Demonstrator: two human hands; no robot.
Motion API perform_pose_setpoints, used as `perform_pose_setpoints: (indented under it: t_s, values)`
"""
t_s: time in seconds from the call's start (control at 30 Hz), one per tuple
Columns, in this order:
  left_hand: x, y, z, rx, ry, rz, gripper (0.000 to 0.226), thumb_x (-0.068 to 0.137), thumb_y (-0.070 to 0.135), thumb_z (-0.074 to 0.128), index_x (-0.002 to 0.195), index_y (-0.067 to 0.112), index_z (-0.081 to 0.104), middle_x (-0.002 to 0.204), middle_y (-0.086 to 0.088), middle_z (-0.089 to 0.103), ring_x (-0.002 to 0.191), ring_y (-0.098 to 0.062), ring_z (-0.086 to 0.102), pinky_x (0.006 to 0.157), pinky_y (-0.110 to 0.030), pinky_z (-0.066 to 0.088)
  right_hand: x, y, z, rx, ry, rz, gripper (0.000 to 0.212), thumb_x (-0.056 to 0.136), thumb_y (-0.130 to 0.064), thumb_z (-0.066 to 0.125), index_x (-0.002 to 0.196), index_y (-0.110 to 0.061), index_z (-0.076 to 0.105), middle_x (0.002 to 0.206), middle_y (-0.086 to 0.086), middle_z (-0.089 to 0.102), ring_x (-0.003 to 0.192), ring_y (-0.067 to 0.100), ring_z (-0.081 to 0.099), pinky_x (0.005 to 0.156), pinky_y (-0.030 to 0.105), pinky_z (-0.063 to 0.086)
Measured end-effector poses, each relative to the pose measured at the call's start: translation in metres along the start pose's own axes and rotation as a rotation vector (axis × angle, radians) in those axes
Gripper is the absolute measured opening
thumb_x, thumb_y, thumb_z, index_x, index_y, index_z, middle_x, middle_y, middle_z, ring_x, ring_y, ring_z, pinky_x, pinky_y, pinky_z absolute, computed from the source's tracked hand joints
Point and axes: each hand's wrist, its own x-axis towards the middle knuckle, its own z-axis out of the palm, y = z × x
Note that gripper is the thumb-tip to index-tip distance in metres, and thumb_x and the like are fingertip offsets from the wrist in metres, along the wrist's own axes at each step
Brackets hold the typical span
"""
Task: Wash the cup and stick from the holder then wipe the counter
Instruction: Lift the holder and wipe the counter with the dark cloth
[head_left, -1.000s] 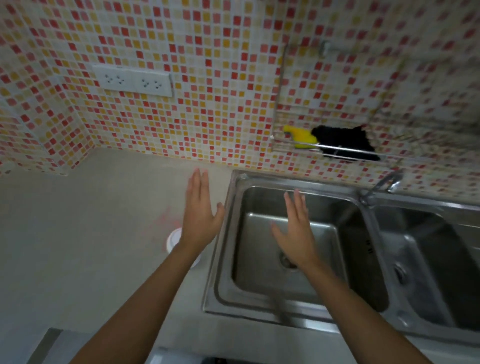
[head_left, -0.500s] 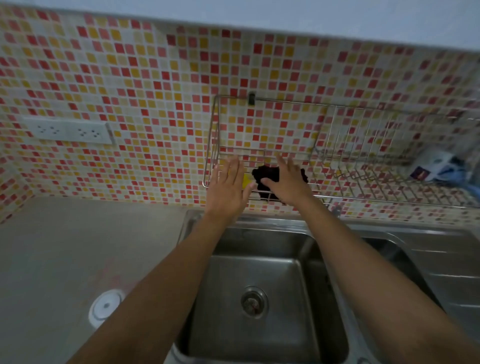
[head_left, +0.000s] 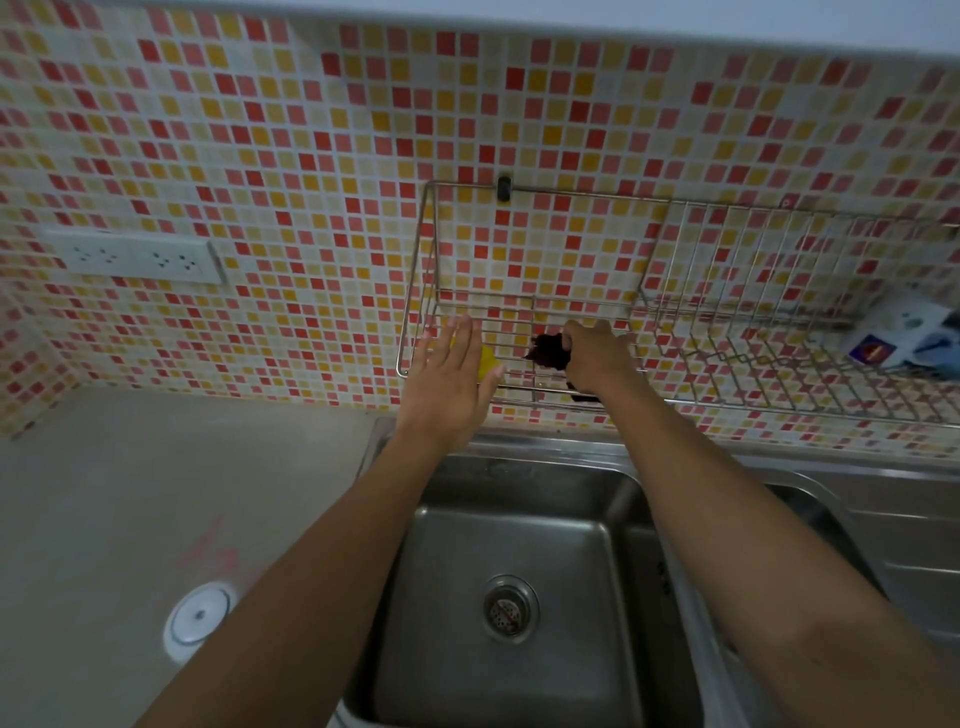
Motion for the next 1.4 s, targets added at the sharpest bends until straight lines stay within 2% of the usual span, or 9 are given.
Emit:
perform_pose_setpoints:
  t_s: [0.27, 0.37, 0.57, 0.67, 0.77, 1.0, 1.13, 1.23, 1.4]
  values:
    - [-0.003, -0.003, -0.005, -0.058, -0.041, 0.021, 0.068, 0.099, 0.053, 0.008, 0.152, 0.012, -0.002, 0.162, -0.003, -0.006, 0.149, -0.015, -0.012, 0.121, -0.040, -0.012, 0.002, -0.001, 0.000, 0.087, 0.383, -0.138, 0.024, 0.090, -0.001, 0.047, 0.109, -0.009, 0.059, 0.111, 0.021, 0.053, 0.094, 0.037, 0.054, 0.077, 0.037, 0.046]
    - [-0.016, -0.008, -0.014, -0.163, -0.054, 0.087, 0.069, 0.101, 0.053, 0.017, 0.153, 0.012, -0.003, 0.162, -0.004, -0.009, 0.149, -0.014, -0.012, 0.122, -0.041, -0.008, -0.021, -0.012, -0.020, 0.277, 0.600, -0.166, 0.025, 0.089, 0.000, 0.046, 0.109, -0.005, 0.060, 0.115, 0.023, 0.053, 0.098, 0.038, 0.055, 0.084, 0.038, 0.047]
    - [-0.112, -0.068, -0.008, -0.436, 0.045, 0.025, 0.071, 0.099, 0.054, 0.030, 0.153, 0.023, -0.004, 0.160, 0.009, -0.012, 0.147, -0.005, -0.013, 0.120, -0.030, -0.002, -0.123, -0.059, -0.043, 0.603, 0.814, -0.252, 0.024, 0.082, 0.002, 0.051, 0.103, -0.005, 0.062, 0.110, 0.017, 0.053, 0.093, 0.015, 0.047, 0.078, 0.013, 0.031]
    - [-0.162, -0.125, 0.016, -0.446, -0.041, -0.072, 0.076, 0.094, 0.062, 0.026, 0.153, 0.021, 0.000, 0.157, 0.012, -0.011, 0.146, -0.003, -0.013, 0.121, -0.029, 0.001, -0.173, -0.092, -0.006, 0.686, 0.649, -0.275, 0.023, 0.080, 0.004, 0.055, 0.098, -0.007, 0.063, 0.104, 0.005, 0.049, 0.089, 0.005, 0.042, 0.075, 0.000, 0.028]
    - [-0.203, -0.175, 0.035, -0.461, -0.078, -0.122, 0.084, 0.088, 0.071, 0.021, 0.154, 0.019, 0.010, 0.160, 0.008, 0.002, 0.147, -0.004, -0.004, 0.121, -0.030, 0.006, -0.197, -0.127, 0.065, 0.658, 0.406, -0.261, 0.023, 0.076, -0.002, 0.055, 0.095, -0.011, 0.063, 0.103, 0.006, 0.053, 0.091, 0.014, 0.048, 0.080, 0.015, 0.033]
    - [-0.281, -0.233, 0.056, -0.804, -0.074, -0.327, 0.088, 0.077, 0.072, 0.053, 0.148, 0.030, 0.022, 0.151, 0.024, 0.022, 0.138, 0.013, 0.019, 0.113, -0.018, 0.020, -0.209, -0.223, 0.184, 0.698, 0.090, -0.013, 0.027, 0.084, 0.002, 0.056, 0.104, -0.015, 0.063, 0.107, 0.005, 0.051, 0.099, 0.023, 0.055, 0.081, 0.014, 0.033]
    - [-0.306, -0.246, 0.085, -1.002, -0.168, -0.441, 0.118, 0.057, 0.061, 0.082, 0.150, 0.023, 0.020, 0.154, 0.012, 0.031, 0.139, -0.001, 0.031, 0.115, -0.028, 0.028, -0.195, -0.263, 0.225, 0.610, -0.118, -0.025, 0.034, 0.095, -0.027, 0.052, 0.128, -0.018, 0.054, 0.126, 0.008, 0.051, 0.117, 0.024, 0.049, 0.095, 0.023, 0.035]
    - [-0.310, -0.245, 0.102, -1.085, -0.180, -0.382, 0.110, 0.054, 0.041, 0.093, 0.142, 0.017, 0.034, 0.141, 0.009, 0.048, 0.132, -0.006, 0.044, 0.112, -0.036, 0.036, -0.189, -0.269, 0.259, 0.366, -0.213, -0.122, 0.043, 0.099, -0.043, 0.039, 0.134, -0.021, 0.052, 0.136, 0.008, 0.052, 0.125, 0.029, 0.047, 0.106, 0.039, 0.036]
    - [-0.307, -0.240, 0.115, -1.164, -0.063, -0.344, 0.085, 0.063, 0.010, 0.089, 0.130, 0.031, 0.041, 0.127, 0.034, 0.050, 0.121, 0.007, 0.049, 0.102, -0.009, 0.035, -0.183, -0.264, 0.290, 0.019, -0.135, -0.313, 0.049, 0.100, -0.035, 0.031, 0.147, -0.024, 0.035, 0.157, 0.003, 0.025, 0.145, 0.030, 0.018, 0.115, 0.053, 0.012]
